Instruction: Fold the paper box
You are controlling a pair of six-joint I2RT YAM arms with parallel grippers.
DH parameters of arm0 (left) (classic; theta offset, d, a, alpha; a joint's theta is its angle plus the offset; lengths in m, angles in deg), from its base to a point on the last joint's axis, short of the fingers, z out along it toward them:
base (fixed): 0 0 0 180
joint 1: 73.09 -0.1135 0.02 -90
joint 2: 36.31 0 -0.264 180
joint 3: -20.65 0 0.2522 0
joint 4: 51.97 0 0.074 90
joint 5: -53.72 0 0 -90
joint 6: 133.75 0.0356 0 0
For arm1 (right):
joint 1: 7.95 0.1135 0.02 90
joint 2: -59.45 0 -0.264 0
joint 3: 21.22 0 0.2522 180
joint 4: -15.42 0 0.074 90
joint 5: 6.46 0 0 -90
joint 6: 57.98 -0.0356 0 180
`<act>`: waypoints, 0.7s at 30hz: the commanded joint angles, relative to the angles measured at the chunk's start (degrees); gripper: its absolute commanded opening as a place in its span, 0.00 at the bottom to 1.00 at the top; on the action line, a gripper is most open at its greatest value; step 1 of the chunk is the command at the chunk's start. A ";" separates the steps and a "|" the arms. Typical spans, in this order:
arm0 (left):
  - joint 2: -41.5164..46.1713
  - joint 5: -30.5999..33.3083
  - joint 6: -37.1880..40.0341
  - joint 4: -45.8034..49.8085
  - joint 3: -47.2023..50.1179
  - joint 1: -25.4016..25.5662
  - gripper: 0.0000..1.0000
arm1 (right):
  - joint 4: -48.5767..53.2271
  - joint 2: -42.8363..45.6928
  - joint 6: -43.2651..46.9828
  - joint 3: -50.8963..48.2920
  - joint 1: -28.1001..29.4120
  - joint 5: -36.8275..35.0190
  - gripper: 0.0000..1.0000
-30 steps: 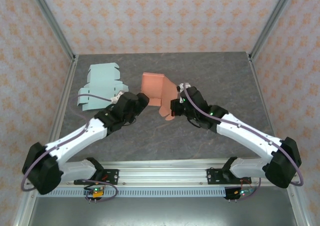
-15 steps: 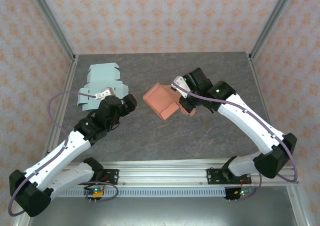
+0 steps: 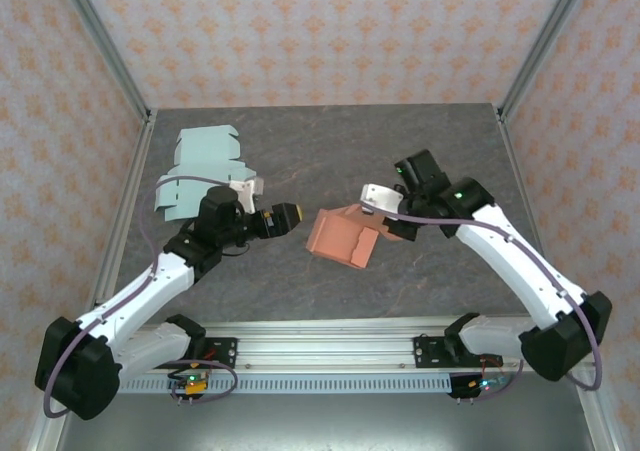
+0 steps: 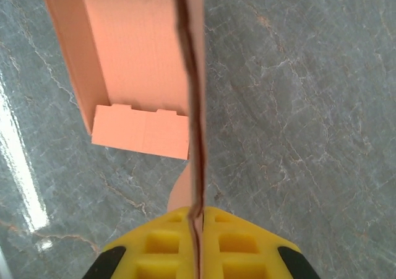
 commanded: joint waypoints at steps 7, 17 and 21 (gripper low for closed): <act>0.31 -5.34 14.49 -3.74 0.91 8.17 1.00 | -4.71 2.38 9.02 -3.55 -4.45 14.10 0.00; -7.99 -1.48 21.63 3.05 -3.45 9.25 1.00 | -3.18 -0.31 9.29 -0.87 -5.03 16.85 0.00; -12.47 -2.34 22.22 5.04 -5.37 9.23 0.97 | -2.64 -0.77 9.70 0.24 -5.35 17.54 0.00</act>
